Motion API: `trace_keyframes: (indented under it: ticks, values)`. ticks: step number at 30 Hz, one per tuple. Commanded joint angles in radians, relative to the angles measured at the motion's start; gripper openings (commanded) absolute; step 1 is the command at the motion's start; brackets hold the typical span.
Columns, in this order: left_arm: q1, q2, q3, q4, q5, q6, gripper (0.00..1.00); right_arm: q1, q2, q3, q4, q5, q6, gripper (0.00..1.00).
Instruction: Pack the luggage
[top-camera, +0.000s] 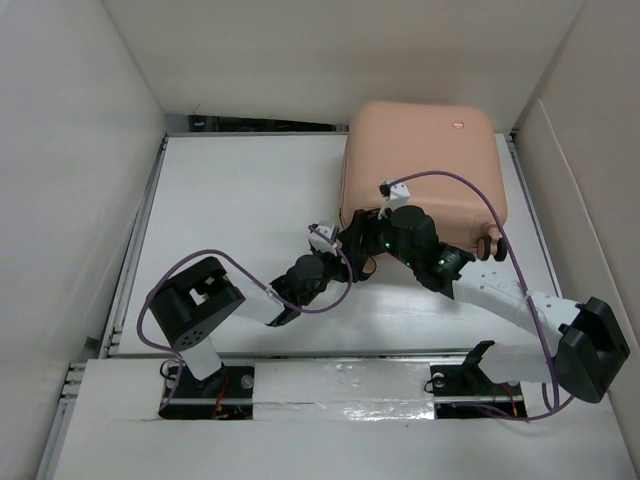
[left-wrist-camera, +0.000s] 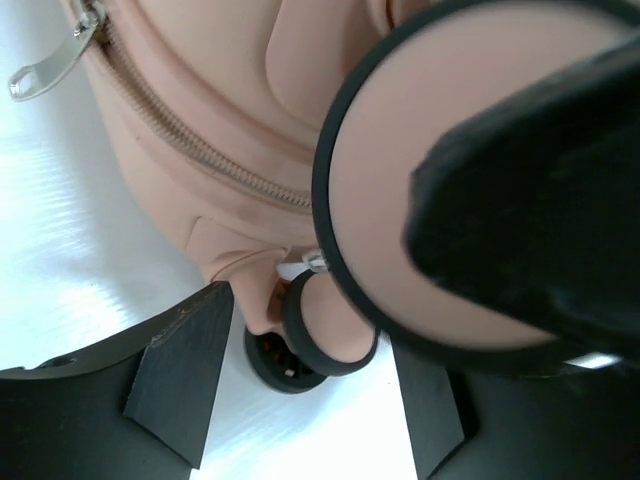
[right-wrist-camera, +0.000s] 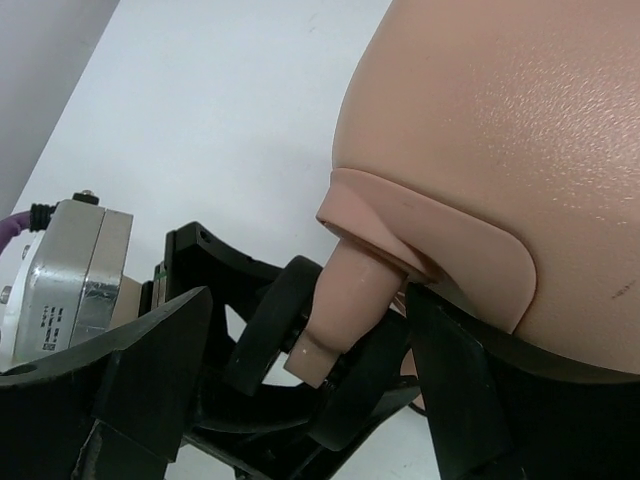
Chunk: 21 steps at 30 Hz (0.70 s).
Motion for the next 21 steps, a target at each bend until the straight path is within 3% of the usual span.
trace_keyframes:
  ticks: [1,6,9,10,12,13,17,21]
  values:
    - [-0.020,-0.015,-0.020,0.186,-0.034,0.030,0.59,-0.019,0.030,-0.006,-0.072,0.035,0.002,0.85]
    - [-0.021,-0.060,-0.149,0.332,-0.012,0.005,0.59,-0.040,0.031,-0.043,0.026,-0.020,0.033,0.85]
    - [-0.030,-0.075,-0.193,0.388,-0.006,0.011,0.61,-0.040,0.047,-0.023,0.014,-0.042,0.038,0.71]
    - [-0.030,-0.075,-0.198,0.398,-0.003,0.016,0.61,-0.040,0.047,-0.026,0.037,-0.043,0.041,0.57]
    - [-0.030,-0.072,-0.195,0.402,0.006,0.033,0.62,-0.040,0.039,-0.045,0.067,-0.058,0.064,0.45]
    - [-0.030,-0.070,-0.192,0.408,0.014,0.040,0.63,-0.040,0.033,-0.055,0.115,-0.062,0.071,0.34]
    - [-0.030,-0.058,-0.160,0.443,0.008,0.066,0.63,-0.040,-0.012,-0.097,0.241,-0.133,0.101,0.15]
    - [-0.030,-0.006,-0.118,0.529,-0.011,0.097,0.61,-0.040,-0.030,-0.100,0.317,-0.238,0.142,0.09]
